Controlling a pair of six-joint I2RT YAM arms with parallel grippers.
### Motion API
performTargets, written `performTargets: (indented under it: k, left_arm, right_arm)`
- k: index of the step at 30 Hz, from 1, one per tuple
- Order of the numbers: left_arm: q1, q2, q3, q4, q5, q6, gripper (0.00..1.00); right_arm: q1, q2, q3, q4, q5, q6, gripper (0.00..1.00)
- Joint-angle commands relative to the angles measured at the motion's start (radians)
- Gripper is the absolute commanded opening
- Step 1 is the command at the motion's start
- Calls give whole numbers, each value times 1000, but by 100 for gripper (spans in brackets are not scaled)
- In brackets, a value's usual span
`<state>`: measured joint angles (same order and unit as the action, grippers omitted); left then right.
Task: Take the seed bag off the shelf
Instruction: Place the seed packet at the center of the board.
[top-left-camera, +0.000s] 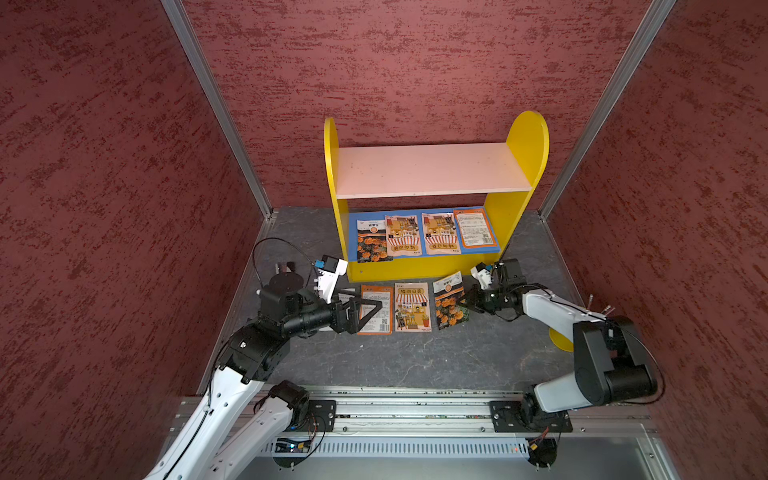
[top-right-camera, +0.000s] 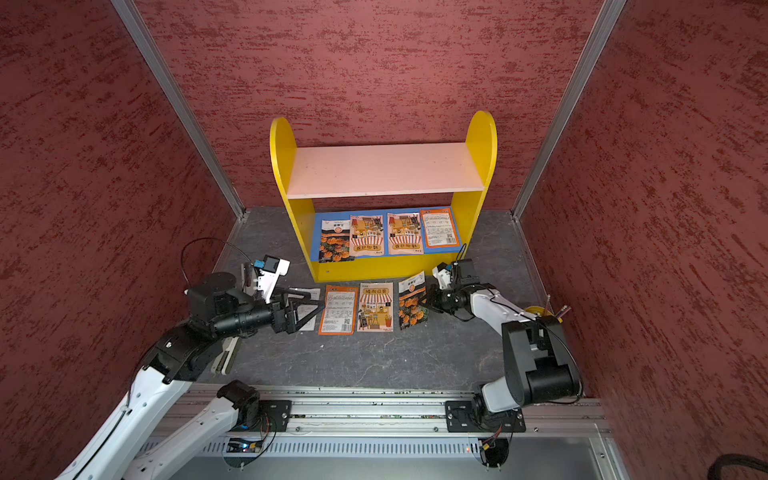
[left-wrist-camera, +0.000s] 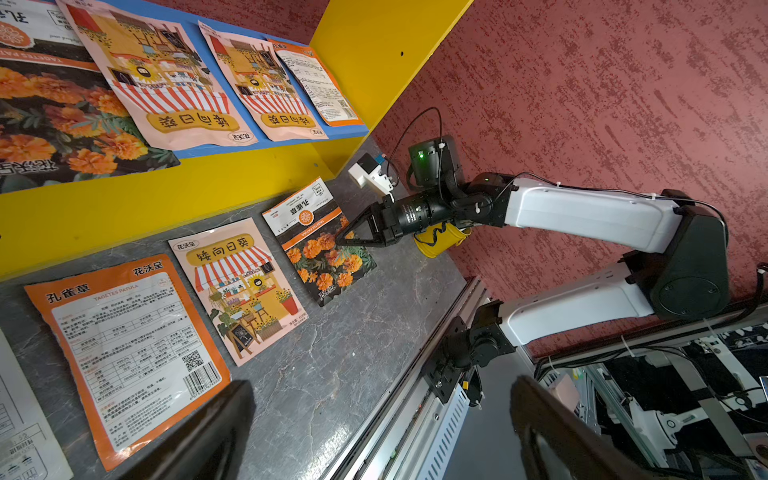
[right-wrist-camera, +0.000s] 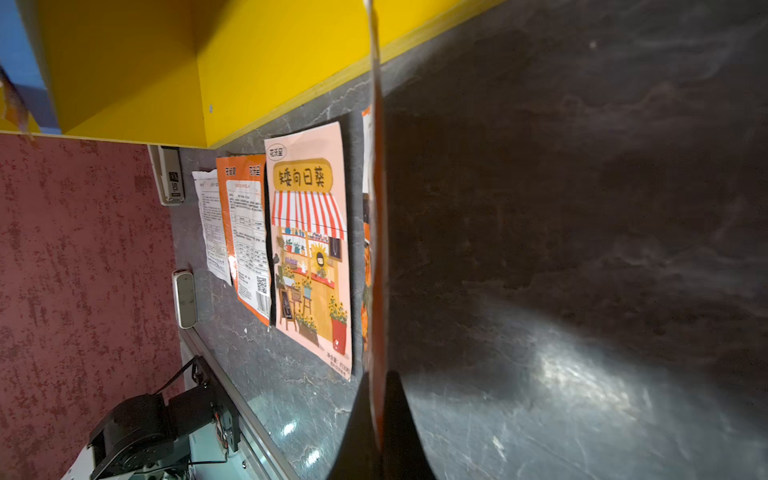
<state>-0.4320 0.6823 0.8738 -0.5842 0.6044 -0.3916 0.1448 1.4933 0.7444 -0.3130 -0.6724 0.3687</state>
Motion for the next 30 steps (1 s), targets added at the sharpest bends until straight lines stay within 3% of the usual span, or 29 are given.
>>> performTargets:
  k: [1,4,12,20,26,28,30]
  left_arm:
    - [3,-3,-13,26,14,-4,100]
    - [2,-7,-18,28,14,-4,100]
    - [3,-12,-28,26,12,-6,100]
    - [1,-16,-33,21,9,-4,100]
    - [1,-23,-32,17,3,-4,100]
    - [2,-23,-30,15,4,-4,100]
    - [2,-20,-29,16,4,-3,100]
  right_arm:
    - [-8,12,14,17,30,-30,0]
    - [-8,23,14,18,46,-32,1]
    - [-7,38,10,4,116,-42,26]
    - [-7,28,1,-19,217,-39,34]
    - [-8,-31,24,-79,342,-19,51]
    - [-8,-94,30,-82,319,-18,51]
    - [-7,-157,24,-42,214,11,53]
